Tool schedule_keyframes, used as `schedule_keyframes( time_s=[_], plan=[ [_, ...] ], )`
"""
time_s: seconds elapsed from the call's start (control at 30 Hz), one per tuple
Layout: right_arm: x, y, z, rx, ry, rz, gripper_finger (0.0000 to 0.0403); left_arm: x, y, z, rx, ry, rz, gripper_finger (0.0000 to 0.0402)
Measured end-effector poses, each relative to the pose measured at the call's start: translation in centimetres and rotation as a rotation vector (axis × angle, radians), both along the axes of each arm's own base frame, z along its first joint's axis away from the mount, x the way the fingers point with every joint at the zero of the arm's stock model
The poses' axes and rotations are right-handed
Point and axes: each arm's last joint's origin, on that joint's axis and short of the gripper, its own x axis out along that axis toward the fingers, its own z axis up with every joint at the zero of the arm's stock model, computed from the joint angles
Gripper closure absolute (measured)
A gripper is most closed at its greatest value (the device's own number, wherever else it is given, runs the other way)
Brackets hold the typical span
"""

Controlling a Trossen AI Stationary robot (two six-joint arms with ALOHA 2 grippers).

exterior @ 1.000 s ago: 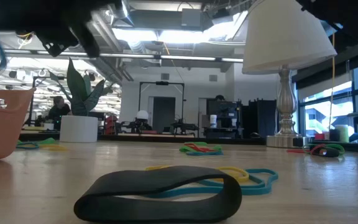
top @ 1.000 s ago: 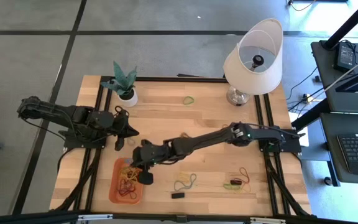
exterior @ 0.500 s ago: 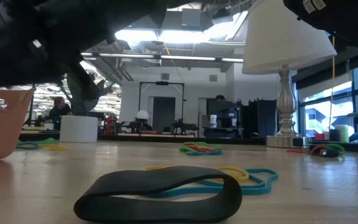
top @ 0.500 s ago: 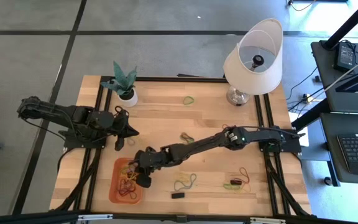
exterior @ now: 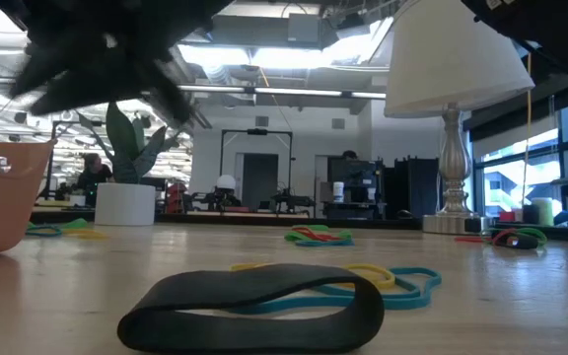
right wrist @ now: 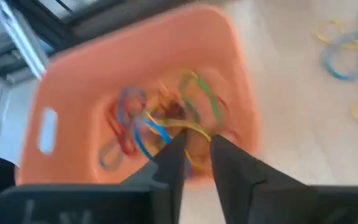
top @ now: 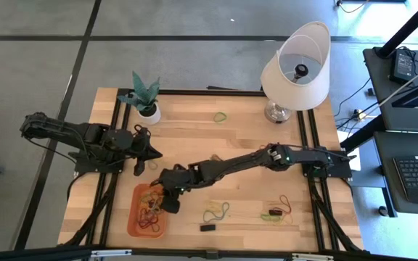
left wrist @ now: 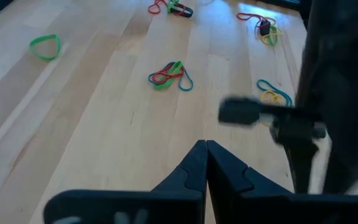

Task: Pick and place rubber bands into bin
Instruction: Put the green rubber band into the orange bin

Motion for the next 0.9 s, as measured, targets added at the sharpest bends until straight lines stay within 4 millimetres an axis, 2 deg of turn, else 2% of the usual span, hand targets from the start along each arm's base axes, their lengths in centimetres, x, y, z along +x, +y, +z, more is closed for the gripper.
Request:
schedule_keyframes(
  time_s=[0.17, 0.37, 0.6, 0.73, 0.9],
  plan=[
    [-1.7, -0.7, 1.7, -0.066, 0.111, 0.032, 0.0394, 0.0, 0.0, 0.0, 0.002, 0.003, 0.006, 0.0398],
    [-3.2, -1.5, 3.2, -0.160, 0.182, 0.068, 0.0399, 1.0, -0.1, -0.8, 0.012, 0.069, 0.019, 0.0400],
    [-5.3, -3.4, 2.4, -0.200, 0.201, 0.088, 0.0400, 2.3, -0.5, -2.2, 0.005, 0.175, 0.002, 0.0399],
    [-9.0, -5.1, 1.9, -0.149, 0.109, 0.062, 0.0401, 2.7, -0.5, -2.3, 0.008, 0.190, 0.015, 0.0399],
    [-17.1, -7.5, 2.0, -0.068, -0.021, -0.022, 0.0400, 3.3, -0.4, -1.3, 0.056, 0.183, 0.078, 0.0400]
  ],
)
